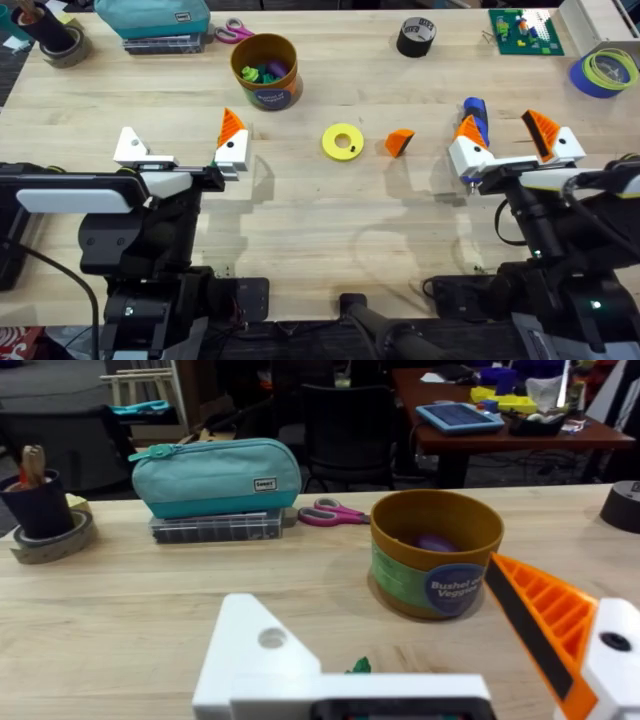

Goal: Pick up the gripper from the table and insert it into the empty holder that is missing its gripper. Then pick up a screw, insert it into the mounting hole, and use the screwdriver to tighten it. Finally, clean up the table by picking up the vegetable and placing it into the bucket.

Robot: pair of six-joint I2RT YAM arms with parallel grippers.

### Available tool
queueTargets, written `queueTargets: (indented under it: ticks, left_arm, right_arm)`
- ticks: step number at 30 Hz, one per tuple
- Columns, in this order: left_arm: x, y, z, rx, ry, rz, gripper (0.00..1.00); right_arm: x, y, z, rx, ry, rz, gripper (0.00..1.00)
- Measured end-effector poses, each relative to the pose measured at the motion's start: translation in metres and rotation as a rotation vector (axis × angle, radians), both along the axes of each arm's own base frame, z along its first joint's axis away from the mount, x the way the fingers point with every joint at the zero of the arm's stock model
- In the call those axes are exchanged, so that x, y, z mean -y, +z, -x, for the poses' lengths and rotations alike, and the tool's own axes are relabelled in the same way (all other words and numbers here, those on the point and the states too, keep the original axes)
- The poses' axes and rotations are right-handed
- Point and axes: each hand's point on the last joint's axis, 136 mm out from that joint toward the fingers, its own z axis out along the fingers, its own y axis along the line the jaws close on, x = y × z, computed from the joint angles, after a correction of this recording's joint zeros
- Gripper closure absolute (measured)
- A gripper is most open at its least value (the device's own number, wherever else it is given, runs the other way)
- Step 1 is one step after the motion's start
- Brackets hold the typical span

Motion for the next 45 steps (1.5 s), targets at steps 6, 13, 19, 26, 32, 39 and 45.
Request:
queueTargets:
  ticks: [6, 13, 19, 26, 32, 39, 45]
  left_arm:
    - [0.0, 0.0, 0.0, 0.0, 0.0, -0.001, 0.016]
    - [0.0, 0.002, 0.0, 0.006, 0.0, -0.001, 0.015]
    - [0.0, 0.037, 0.006, 0.067, 0.0, -0.001, 0.015]
    - [-0.005, 0.107, 0.025, 0.146, 0.026, 0.001, 0.015]
    - [-0.009, 0.137, 0.02, 0.044, 0.051, -0.001, 0.015]
    - [-0.009, 0.127, -0.003, -0.268, 0.052, -0.01, 0.015]
    - [-0.009, 0.104, -0.021, -0.527, 0.05, -0.019, 0.015]
  right_arm:
    - [0.0, -0.001, 0.0, -0.005, 0.001, 0.0, 0.005]
    - [-0.001, 0.016, -0.001, 0.064, 0.005, -0.001, 0.005]
    - [-0.002, 0.048, 0.003, 0.15, 0.011, -0.023, 0.005]
    - [-0.002, 0.13, 0.029, 0.241, 0.014, -0.031, 0.005]
    - [-0.002, 0.161, 0.035, 0.091, 0.013, -0.031, 0.005]
    - [-0.003, 0.169, 0.016, -0.206, 0.014, -0.032, 0.005]
    - [-0.004, 0.143, -0.002, -0.489, 0.01, -0.031, 0.005]
